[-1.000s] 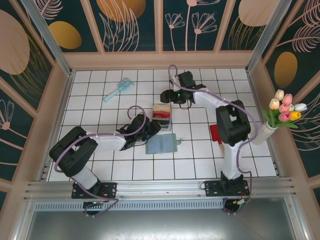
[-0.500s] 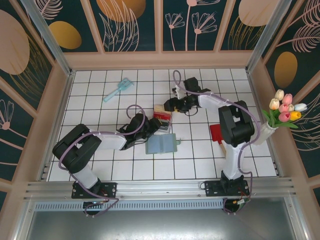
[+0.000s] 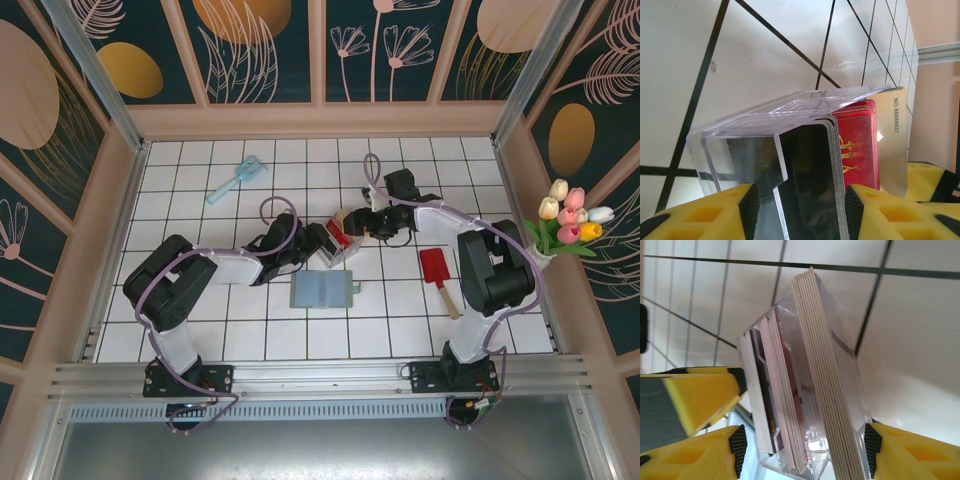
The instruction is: Put the credit cards into the card holder
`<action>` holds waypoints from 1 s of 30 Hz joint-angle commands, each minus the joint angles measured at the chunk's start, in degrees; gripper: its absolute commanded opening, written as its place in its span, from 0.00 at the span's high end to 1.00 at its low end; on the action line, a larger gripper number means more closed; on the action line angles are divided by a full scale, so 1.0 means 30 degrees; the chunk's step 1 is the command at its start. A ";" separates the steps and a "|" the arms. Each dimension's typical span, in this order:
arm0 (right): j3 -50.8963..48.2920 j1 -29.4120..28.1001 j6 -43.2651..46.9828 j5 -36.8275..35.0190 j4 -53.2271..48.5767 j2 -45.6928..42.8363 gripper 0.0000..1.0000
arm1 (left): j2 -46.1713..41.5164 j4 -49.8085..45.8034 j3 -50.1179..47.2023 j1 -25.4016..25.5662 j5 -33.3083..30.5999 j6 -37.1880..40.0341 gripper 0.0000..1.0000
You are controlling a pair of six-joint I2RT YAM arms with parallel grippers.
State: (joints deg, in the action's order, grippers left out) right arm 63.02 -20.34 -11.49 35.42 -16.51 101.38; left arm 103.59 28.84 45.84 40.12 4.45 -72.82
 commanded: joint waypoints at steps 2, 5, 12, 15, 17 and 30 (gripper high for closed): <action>0.0048 -0.0040 -0.0274 -0.0526 0.0005 -0.0790 0.34 | 0.0887 -0.0662 0.0839 0.0096 0.0752 0.0640 0.49; 0.0730 -0.0046 -0.0275 -0.3559 -0.0958 -0.0927 0.32 | 0.0692 -0.0934 0.0715 0.0081 0.0550 0.0785 0.49; 0.2835 -0.0968 0.1827 -0.8757 -0.2748 -0.0775 0.31 | 0.0447 -0.1869 0.0495 0.0100 0.0378 0.1241 0.49; 0.3477 -0.1622 0.2369 -1.0057 -0.3046 -0.0363 0.31 | 0.0563 -0.1879 0.0537 0.0103 0.0451 0.1329 0.49; 0.3929 -0.2061 0.2905 -1.0821 -0.3317 0.0100 0.31 | 0.0680 -0.1936 0.0596 0.0097 0.0436 0.1331 0.49; 0.5221 -0.3497 0.3895 -1.4372 -0.4081 0.2289 0.32 | 0.1137 -0.2026 0.0540 0.0102 0.0460 0.1417 0.51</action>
State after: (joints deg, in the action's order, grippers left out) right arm 76.90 -30.24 -1.34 -3.70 -26.26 107.09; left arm 105.84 23.77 47.27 40.18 5.56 -69.82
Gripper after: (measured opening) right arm 0.686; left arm 0.491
